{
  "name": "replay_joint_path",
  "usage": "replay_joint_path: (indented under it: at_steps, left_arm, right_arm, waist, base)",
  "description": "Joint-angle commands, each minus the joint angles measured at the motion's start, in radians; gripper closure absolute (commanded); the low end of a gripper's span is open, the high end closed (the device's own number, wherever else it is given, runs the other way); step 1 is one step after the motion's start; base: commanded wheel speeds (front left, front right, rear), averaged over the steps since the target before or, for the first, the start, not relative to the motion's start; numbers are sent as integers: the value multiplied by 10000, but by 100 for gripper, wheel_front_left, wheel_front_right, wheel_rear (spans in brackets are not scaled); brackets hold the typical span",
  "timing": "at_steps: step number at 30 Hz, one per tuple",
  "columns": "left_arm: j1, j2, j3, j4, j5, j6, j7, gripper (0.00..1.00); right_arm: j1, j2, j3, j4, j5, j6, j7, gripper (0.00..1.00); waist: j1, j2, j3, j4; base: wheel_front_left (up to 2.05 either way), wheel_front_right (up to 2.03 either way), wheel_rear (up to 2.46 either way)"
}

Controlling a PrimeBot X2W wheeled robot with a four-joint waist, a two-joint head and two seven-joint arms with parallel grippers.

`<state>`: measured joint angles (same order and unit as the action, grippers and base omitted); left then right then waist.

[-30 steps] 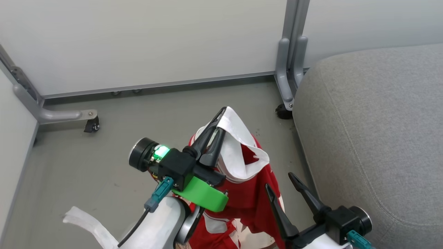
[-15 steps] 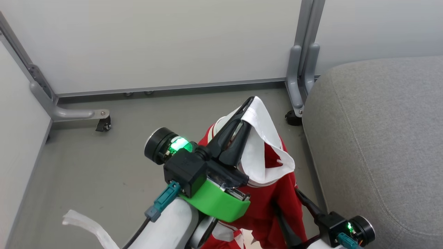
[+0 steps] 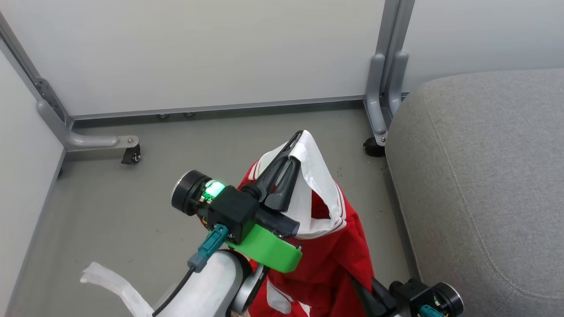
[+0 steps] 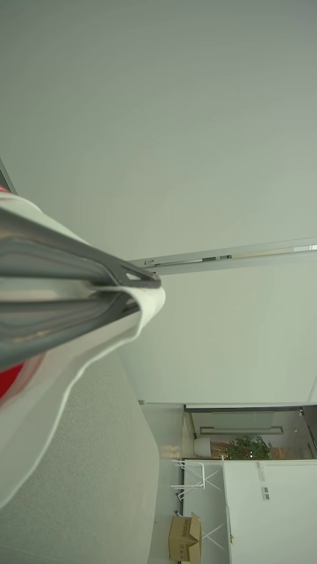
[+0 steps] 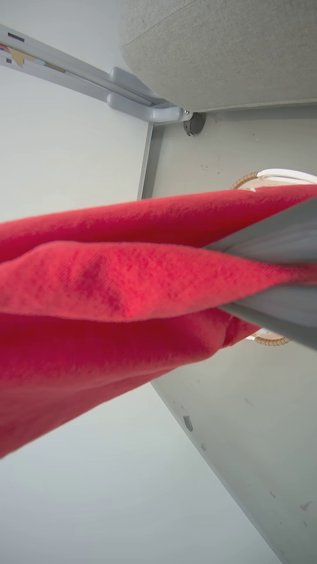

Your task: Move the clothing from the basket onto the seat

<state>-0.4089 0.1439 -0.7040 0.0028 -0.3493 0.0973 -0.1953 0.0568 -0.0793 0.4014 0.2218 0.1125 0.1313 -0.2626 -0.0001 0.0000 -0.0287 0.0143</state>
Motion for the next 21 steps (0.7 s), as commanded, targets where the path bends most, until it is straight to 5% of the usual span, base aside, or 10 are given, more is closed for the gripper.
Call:
replay_joint_path:
  at_steps: [1, 7, 8, 9, 21]
  left_arm:
    - [65, 56, 62, 46, 13, 52, -47, 100]
    - [24, 118, 87, 330, -84, 141, 135, 100]
    - [55, 143, 80, 375, -73, 160, 182, 12]
    - [121, 168, 74, 433, -103, 181, 221, 0]
    - [325, 513, 101, 439, -270, 246, 533, 0]
  right_arm:
    - [85, -81, 27, -14, 60, -10, -34, 100]
    - [-18, -164, 33, -87, 97, -10, -34, 100]
    - [-17, -159, 22, -105, 94, -10, -34, 100]
    - [-11, -151, 3, -134, 82, -10, -34, 100]
    - [-61, -79, -143, -295, -20, -10, -34, 100]
  waist:
    - [1, 0, 13, -18]
    - [1, 0, 140, -60]
    - [1, 0, 151, -62]
    - [1, 0, 172, -63]
    - [1, 0, 357, -72]
  base:
    - [0, 0, 0]
    - [0, 0, 0]
    - [0, 0, 0]
    - [0, 0, 0]
    - [0, 0, 0]
